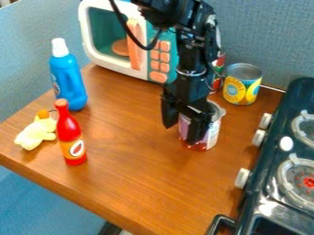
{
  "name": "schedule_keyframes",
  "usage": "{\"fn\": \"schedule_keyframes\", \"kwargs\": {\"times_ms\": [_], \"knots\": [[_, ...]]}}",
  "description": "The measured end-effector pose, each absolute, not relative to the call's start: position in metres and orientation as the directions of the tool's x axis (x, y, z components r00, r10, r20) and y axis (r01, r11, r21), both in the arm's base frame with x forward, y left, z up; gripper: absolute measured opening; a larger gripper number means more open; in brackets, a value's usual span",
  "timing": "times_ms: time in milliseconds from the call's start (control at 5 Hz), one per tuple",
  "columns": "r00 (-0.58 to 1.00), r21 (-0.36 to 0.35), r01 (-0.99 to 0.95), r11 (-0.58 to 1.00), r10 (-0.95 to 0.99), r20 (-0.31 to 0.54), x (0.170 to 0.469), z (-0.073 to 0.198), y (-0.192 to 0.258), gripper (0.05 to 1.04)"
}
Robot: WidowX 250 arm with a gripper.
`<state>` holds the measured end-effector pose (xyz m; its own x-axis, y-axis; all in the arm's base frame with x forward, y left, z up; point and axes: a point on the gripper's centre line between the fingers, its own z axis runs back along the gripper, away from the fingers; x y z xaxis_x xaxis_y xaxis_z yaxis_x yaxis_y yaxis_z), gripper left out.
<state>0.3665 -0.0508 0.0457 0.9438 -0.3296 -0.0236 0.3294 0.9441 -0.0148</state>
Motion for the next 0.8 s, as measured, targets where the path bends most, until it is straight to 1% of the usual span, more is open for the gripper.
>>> {"fn": "schedule_keyframes", "kwargs": {"times_ms": [200,400,600,800], "knots": [[0.947,-0.037,0.321,0.946,-0.322,-0.01,0.38,0.042,-0.057,1.001],[0.953,-0.056,0.304,0.951,-0.304,-0.006,0.38,0.042,-0.058,1.001],[0.966,-0.037,0.253,0.967,-0.255,-0.034,0.368,0.059,-0.043,1.001],[0.973,-0.037,0.217,0.976,-0.219,-0.078,0.347,0.096,-0.025,1.0]]}}
